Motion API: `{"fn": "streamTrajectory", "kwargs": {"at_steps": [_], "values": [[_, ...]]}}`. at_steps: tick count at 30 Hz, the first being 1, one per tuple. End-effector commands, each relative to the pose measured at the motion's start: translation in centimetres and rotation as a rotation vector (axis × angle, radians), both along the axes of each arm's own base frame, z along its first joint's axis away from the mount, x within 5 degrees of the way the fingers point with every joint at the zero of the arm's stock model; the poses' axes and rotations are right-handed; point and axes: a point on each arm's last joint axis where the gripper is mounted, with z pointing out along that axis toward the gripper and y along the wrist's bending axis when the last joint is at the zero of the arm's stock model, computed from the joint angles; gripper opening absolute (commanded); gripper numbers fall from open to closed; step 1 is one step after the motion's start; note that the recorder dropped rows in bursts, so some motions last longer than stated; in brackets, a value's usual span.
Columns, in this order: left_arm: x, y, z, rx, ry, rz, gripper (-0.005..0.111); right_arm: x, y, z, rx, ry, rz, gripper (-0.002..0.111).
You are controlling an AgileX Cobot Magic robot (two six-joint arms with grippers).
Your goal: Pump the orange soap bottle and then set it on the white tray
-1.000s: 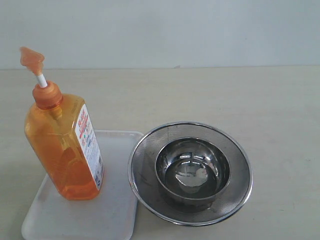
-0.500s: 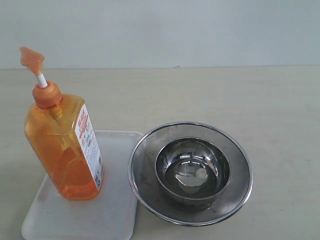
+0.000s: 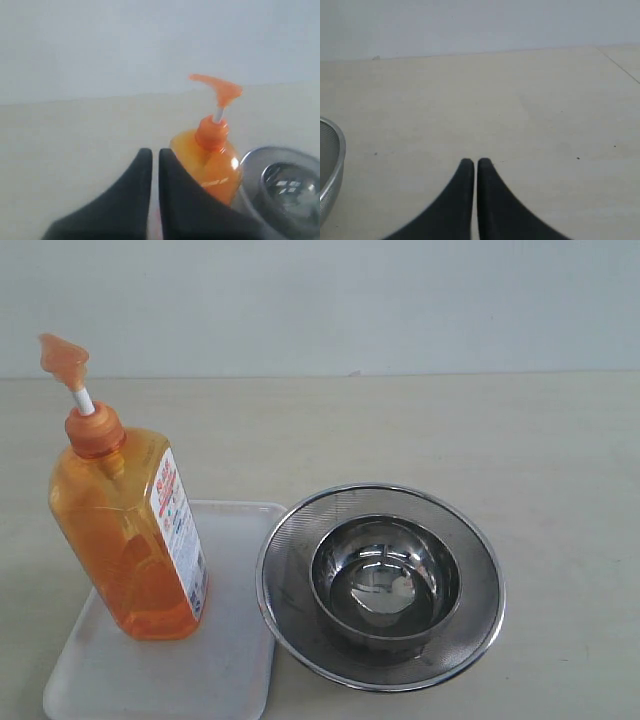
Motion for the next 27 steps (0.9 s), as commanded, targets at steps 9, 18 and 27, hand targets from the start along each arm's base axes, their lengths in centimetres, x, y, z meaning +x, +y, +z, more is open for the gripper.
{"fn": "streamTrajectory", "kwargs": {"at_steps": [9, 18, 27], "values": [[0.2, -4.8, -1.5, 0.056, -0.63, -0.326, 0.005, 0.0, 0.0, 0.1, -0.007, -0.008, -0.002, 0.0], [1.4, -4.2, -5.6, -0.099, -0.504, -0.154, 0.005, 0.0, 0.0, 0.1, -0.009, -0.008, -0.001, 0.0], [1.5, -4.1, -5.5, -0.177, -0.496, -0.134, 0.005, 0.0, 0.0, 0.1, -0.007, -0.008, -0.002, 0.0]]}}
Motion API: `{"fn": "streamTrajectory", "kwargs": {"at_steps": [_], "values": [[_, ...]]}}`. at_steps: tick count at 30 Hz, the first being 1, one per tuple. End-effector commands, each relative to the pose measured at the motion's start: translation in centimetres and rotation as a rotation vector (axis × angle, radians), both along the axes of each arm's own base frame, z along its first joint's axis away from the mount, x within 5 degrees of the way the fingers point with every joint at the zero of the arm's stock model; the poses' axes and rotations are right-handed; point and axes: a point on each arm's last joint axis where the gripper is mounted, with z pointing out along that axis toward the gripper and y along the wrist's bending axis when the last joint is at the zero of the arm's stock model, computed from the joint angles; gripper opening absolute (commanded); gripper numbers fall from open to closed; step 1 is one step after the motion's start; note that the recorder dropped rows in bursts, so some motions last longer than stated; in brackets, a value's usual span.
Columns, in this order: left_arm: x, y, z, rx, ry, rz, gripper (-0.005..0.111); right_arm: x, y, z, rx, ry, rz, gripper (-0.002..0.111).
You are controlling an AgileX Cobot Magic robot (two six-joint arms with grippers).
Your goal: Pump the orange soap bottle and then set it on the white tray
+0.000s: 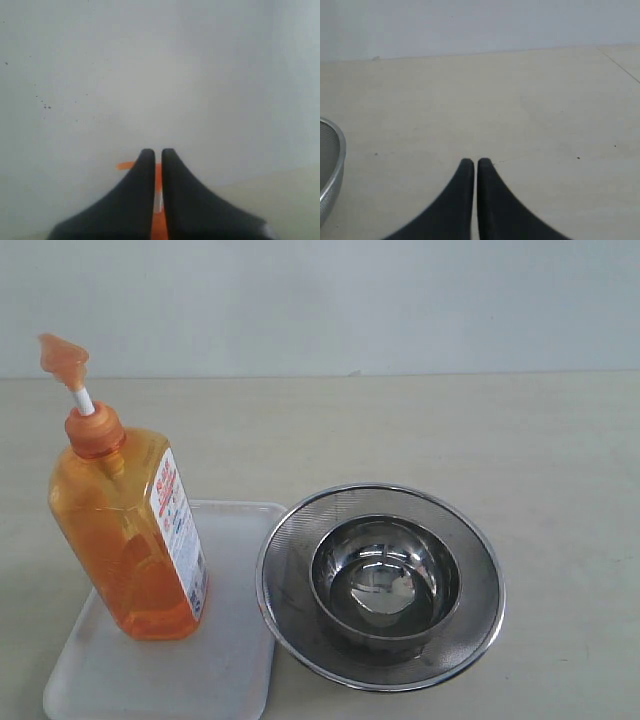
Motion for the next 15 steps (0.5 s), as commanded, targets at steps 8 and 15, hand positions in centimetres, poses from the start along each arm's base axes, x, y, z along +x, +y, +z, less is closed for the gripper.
{"fn": "streamTrajectory", "kwargs": {"at_steps": [8, 15], "values": [[0.1, 0.5, -0.1, 0.343, -0.143, 0.154, 0.005, 0.0, 0.0, 0.1, -0.012, -0.008, -0.002, 0.0], [0.8, 1.5, -2.3, 0.217, 0.181, 0.207, 0.005, 0.0, 0.0, 0.1, -0.011, -0.008, -0.002, 0.0]]}}
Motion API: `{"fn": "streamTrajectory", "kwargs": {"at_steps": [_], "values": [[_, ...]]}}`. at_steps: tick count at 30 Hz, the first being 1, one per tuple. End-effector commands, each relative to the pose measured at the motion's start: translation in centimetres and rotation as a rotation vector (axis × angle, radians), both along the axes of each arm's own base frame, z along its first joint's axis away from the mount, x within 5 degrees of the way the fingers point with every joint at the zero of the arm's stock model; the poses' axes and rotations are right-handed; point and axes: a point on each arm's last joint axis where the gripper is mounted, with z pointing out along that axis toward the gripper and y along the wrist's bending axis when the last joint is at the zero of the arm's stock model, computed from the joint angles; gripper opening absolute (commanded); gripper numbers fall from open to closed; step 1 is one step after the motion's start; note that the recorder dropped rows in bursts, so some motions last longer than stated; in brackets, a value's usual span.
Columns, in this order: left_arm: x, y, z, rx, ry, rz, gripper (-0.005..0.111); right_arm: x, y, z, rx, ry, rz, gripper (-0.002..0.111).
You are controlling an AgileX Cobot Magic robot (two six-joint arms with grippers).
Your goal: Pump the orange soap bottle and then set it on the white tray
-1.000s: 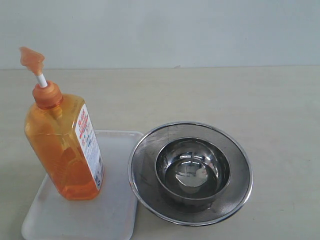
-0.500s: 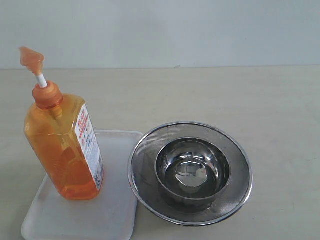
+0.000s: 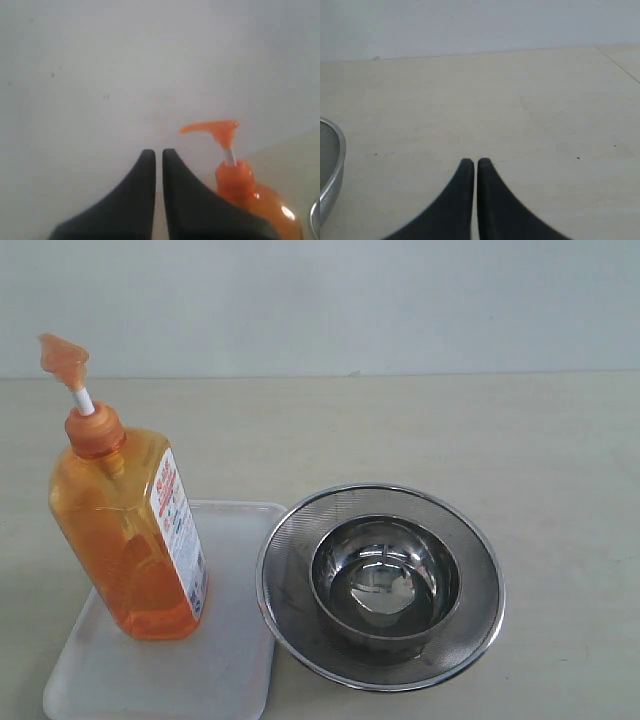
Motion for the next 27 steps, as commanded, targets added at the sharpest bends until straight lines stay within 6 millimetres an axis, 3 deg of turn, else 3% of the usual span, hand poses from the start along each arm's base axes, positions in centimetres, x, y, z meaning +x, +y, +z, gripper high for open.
{"fn": "streamTrajectory", "kwargs": {"at_steps": [1, 6, 13, 20, 25, 27], "values": [[0.2, 0.3, -1.7, -0.106, 0.207, 0.03, 0.005, 0.0, 0.0, 0.1, -0.013, -0.008, -0.002, 0.0], [0.0, 0.4, -2.6, -0.124, 0.315, 0.035, 0.005, 0.0, 0.0, 0.1, -0.013, -0.008, -0.002, 0.0], [-2.1, 0.9, -3.4, -0.137, 0.315, 0.034, 0.005, 0.0, 0.0, 0.1, -0.011, -0.008, -0.002, 0.0], [-1.9, 0.8, -4.8, -0.167, 0.371, 0.03, 0.005, 0.0, 0.0, 0.1, -0.013, -0.01, -0.002, 0.0], [-1.4, 0.6, -7.4, -0.18, 0.4, 0.031, 0.005, 0.0, 0.0, 0.1, -0.008, -0.01, -0.003, 0.0], [-1.4, 0.6, -7.1, -0.189, 0.364, 0.027, 0.005, 0.0, 0.0, 0.1, -0.008, -0.01, -0.003, 0.0]]}}
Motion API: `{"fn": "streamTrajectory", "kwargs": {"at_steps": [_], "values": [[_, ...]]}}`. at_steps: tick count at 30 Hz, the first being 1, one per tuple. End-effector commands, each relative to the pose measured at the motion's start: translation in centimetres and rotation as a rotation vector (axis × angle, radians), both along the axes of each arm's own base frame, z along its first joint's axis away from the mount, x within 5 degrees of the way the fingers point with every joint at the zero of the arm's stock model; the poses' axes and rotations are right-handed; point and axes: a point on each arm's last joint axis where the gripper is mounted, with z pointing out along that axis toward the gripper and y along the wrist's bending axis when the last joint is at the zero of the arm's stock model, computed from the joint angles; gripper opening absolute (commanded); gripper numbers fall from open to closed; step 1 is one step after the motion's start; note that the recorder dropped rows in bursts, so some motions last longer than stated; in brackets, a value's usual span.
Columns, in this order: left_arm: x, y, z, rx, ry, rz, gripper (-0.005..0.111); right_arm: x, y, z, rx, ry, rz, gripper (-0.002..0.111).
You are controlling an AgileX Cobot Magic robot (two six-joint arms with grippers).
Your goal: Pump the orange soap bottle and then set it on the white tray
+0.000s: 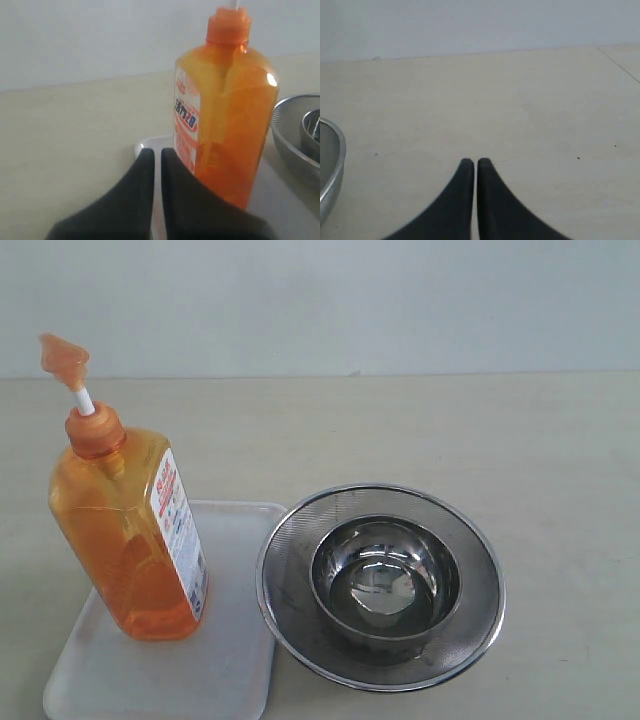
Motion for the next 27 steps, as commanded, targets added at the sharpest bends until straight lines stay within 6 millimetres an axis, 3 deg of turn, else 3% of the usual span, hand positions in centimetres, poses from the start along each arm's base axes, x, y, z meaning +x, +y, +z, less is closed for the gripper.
{"fn": "streamTrajectory", "kwargs": {"at_steps": [1, 10, 18, 27], "values": [[0.2, 0.0, -0.3, -0.038, -0.033, 0.006, 0.005, 0.0, 0.0, 0.1, -0.01, -0.01, -0.003, 0.0], [0.0, 0.0, -0.9, -0.017, 0.04, 0.017, 0.005, 0.0, 0.0, 0.1, -0.01, -0.01, -0.003, 0.0], [0.2, 1.1, -0.9, -0.046, 0.041, 0.221, 0.005, 0.0, 0.0, 0.1, -0.008, -0.01, -0.003, 0.0], [0.2, 1.1, -0.9, -0.046, 0.041, 0.221, 0.005, 0.0, 0.0, 0.1, -0.012, -0.014, -0.002, 0.0]]}}
